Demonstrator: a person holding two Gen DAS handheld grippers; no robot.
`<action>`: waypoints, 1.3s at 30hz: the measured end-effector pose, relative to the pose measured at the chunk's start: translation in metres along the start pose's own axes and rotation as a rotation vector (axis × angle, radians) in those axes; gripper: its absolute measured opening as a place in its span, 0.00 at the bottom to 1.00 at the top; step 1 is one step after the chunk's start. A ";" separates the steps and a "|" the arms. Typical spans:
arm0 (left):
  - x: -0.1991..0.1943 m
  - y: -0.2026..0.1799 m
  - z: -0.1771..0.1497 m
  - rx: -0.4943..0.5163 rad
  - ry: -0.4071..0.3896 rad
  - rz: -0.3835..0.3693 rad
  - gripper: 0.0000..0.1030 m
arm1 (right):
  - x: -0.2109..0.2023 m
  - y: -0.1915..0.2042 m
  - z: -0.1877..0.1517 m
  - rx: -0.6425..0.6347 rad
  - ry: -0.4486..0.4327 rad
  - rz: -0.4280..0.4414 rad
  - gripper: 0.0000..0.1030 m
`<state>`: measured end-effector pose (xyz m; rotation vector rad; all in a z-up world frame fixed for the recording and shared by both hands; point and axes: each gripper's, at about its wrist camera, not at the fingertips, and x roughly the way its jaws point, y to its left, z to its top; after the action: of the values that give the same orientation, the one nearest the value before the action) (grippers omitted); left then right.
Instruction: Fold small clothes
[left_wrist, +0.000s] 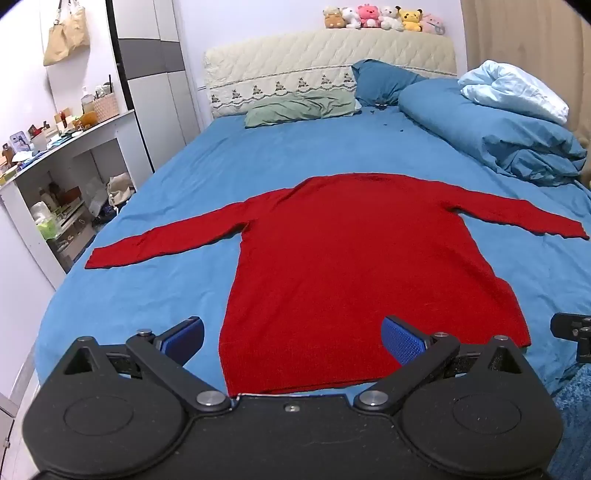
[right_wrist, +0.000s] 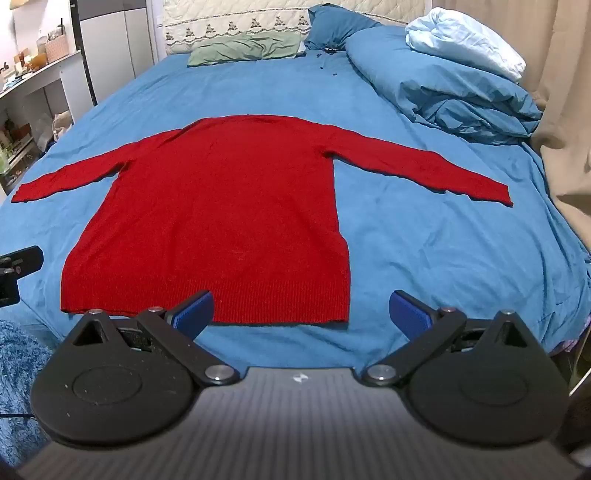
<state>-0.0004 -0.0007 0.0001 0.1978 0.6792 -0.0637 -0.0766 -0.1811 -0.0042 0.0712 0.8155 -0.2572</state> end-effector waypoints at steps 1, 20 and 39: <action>0.000 -0.001 0.000 0.002 -0.002 0.000 1.00 | 0.000 0.001 0.000 -0.006 -0.003 -0.006 1.00; -0.003 0.000 0.000 -0.025 -0.005 0.000 1.00 | 0.002 0.000 0.002 -0.016 -0.008 -0.010 1.00; -0.003 0.003 -0.002 -0.042 -0.016 -0.004 1.00 | 0.001 0.003 0.000 -0.013 0.004 -0.006 1.00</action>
<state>-0.0034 0.0026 0.0013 0.1553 0.6643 -0.0547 -0.0751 -0.1779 -0.0050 0.0568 0.8217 -0.2569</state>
